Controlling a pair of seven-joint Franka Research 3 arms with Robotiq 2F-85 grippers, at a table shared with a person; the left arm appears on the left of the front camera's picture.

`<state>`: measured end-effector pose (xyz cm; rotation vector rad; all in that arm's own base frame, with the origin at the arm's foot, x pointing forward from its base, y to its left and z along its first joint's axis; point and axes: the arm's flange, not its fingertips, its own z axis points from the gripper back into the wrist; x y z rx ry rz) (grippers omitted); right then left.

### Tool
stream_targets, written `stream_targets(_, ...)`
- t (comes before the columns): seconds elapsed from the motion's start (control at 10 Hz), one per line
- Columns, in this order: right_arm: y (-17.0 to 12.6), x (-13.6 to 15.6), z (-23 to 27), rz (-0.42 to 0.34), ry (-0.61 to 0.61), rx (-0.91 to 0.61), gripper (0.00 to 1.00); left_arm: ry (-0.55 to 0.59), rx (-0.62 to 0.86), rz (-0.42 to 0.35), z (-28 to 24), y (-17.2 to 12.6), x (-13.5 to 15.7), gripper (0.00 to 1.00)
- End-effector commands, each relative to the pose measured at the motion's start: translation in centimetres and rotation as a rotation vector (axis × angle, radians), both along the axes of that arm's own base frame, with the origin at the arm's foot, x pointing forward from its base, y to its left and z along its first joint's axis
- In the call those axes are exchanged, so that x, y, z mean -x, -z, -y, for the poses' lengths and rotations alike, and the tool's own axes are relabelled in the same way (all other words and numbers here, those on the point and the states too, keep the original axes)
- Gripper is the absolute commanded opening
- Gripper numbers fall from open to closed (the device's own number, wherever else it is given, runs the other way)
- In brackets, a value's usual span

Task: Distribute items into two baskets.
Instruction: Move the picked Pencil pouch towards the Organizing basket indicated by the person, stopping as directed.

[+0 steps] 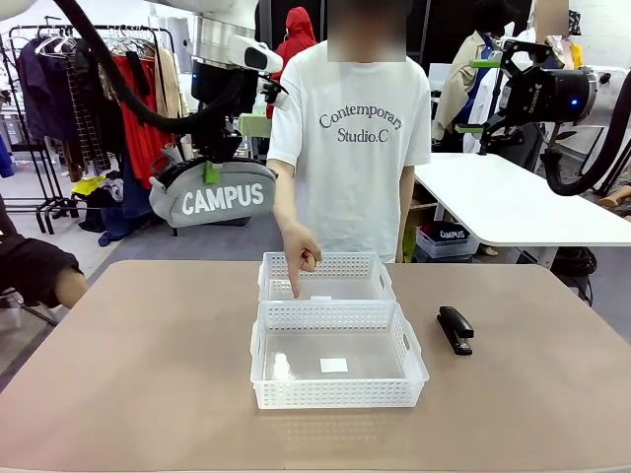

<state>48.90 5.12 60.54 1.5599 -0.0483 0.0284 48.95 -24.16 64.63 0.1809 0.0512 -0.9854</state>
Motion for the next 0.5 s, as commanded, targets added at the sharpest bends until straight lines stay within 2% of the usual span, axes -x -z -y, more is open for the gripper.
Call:
stream_targets(0.0, -0.2, 0.1, 0.0, 0.003, 0.000, -0.001, 1.00, 0.080, 0.004, 0.026, 0.7, 0.5, -1.2, 0.00)
stream_targets(0.4, -0.2, 0.1, 0.0, 0.003, 0.000, -0.001, 1.00, 0.200, 0.034, -0.003, 3.9, 2.5, -2.5, 0.00)
